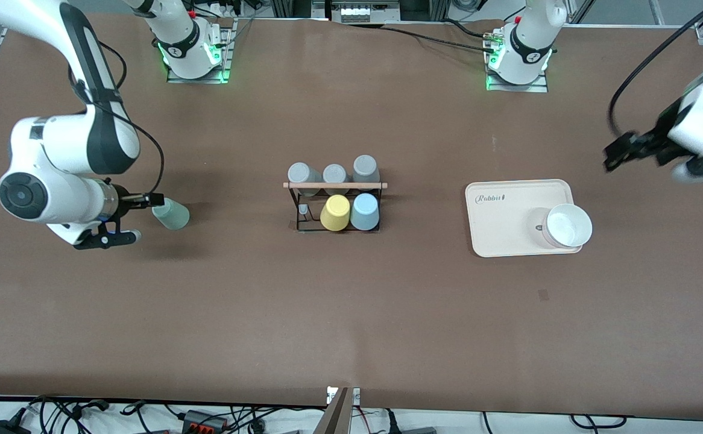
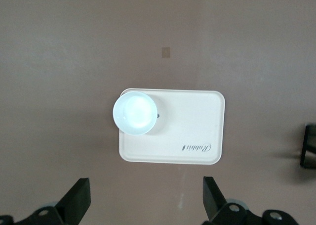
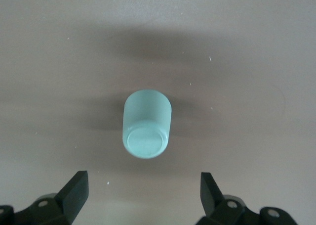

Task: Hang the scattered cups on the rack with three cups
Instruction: 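Withdraw the left gripper while the right gripper reaches the green cup, then grasp the mint-green cup with the right gripper and lift it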

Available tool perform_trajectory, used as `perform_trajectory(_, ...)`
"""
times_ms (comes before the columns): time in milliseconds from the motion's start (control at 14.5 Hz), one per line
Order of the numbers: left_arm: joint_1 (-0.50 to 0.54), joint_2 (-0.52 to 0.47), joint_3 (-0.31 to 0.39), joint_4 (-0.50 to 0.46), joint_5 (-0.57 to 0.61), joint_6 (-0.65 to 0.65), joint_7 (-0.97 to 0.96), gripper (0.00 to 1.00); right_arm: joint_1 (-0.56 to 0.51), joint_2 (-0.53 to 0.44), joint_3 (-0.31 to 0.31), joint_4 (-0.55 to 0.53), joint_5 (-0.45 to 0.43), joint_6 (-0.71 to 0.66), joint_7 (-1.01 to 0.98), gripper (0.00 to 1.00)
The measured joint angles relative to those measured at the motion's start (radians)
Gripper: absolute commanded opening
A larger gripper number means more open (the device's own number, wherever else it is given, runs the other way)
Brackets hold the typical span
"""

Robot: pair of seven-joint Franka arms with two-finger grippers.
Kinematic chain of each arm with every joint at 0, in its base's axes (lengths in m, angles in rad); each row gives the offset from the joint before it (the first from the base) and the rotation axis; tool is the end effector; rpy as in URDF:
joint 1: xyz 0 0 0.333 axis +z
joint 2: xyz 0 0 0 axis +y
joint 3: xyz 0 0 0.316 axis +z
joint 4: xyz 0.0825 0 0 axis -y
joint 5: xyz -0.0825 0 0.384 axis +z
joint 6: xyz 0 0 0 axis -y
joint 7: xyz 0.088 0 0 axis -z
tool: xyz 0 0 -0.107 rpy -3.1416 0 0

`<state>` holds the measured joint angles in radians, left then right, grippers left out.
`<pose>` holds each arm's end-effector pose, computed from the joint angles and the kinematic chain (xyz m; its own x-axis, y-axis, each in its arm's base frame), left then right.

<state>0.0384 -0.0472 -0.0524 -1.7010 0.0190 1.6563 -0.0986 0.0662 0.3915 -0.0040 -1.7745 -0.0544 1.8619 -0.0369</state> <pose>0.5453 -0.0064 0.5961 0.9965 0.0829 0.0045 0.0830 -0.9963 -0.0211 0.6121 0.0341 0.3183 0.9470 0.1113 -0.3013 0.1278 -0.9912 0.0355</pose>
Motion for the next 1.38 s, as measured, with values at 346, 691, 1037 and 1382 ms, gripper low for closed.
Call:
perform_trajectory(346,0.000,-0.076,0.035,-0.054,-0.003,-0.008,0.109,1.00,-0.008,0.045,-0.002,-0.103,0.000,0.190,0.016,1.00)
perform_trajectory(691,0.000,-0.083,0.036,-0.038,-0.003,-0.056,0.110,1.00,-0.008,0.047,-0.002,-0.186,0.015,0.278,0.043,1.00)
perform_trajectory(1037,0.000,-0.091,0.036,0.050,-0.003,-0.137,0.110,1.00,-0.009,0.050,-0.002,-0.206,0.047,0.309,0.044,0.99)
perform_trajectory(1382,0.000,-0.074,0.036,0.090,-0.025,-0.153,0.097,1.00,-0.009,0.058,-0.002,-0.207,0.048,0.303,0.044,0.27)
